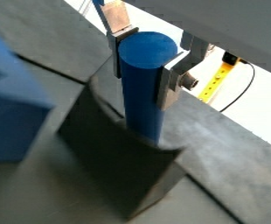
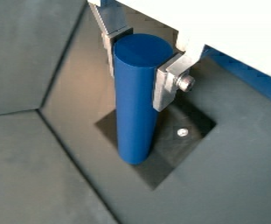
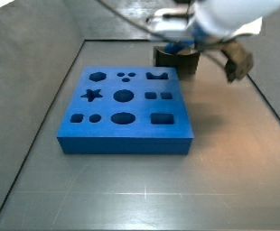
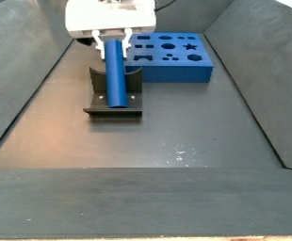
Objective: Pick up the round object. Move up. Place the round object on the fixture. Regrasp the round object. Move to above the board. Insert the round object.
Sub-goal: Move to above the board.
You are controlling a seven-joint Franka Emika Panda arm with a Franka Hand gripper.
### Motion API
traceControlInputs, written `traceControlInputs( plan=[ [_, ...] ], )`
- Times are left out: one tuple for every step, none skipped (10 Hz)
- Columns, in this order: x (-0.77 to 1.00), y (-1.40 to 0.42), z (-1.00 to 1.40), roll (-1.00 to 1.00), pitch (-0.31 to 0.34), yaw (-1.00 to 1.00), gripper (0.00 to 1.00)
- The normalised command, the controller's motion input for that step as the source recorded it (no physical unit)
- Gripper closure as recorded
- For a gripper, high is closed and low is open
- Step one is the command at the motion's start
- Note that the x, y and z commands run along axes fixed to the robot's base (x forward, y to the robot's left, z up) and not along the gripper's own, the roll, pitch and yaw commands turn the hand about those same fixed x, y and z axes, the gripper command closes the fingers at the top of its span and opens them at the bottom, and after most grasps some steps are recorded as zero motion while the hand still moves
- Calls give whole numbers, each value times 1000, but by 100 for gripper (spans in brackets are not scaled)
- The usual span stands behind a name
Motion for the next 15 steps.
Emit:
traceControlInputs(
  plan=[
    [156, 219, 1000, -207, -35, -46, 100],
    [147, 210, 1000, -176, -30, -50, 100],
    [142, 206, 1000, -157, -22, -50, 100],
    [130, 199, 1000, -116, 3, -48, 100],
    [125, 194, 1000, -102, 14, -48, 100],
    [116, 183, 1000, -80, 41, -40, 100],
    [110, 176, 1000, -68, 63, -31, 100],
    [101, 161, 1000, -62, 95, -19, 100],
    [99, 154, 1000, -57, 108, -9, 100],
    [94, 132, 1000, -50, 139, 20, 100],
    [93, 122, 1000, -47, 150, 31, 100],
    [93, 100, 1000, -41, 166, 57, 100],
    [95, 84, 1000, -40, 165, 76, 100],
    [89, 68, 979, -42, 164, 93, 100],
    [70, 42, 809, -45, 150, 106, 100]
  ],
)
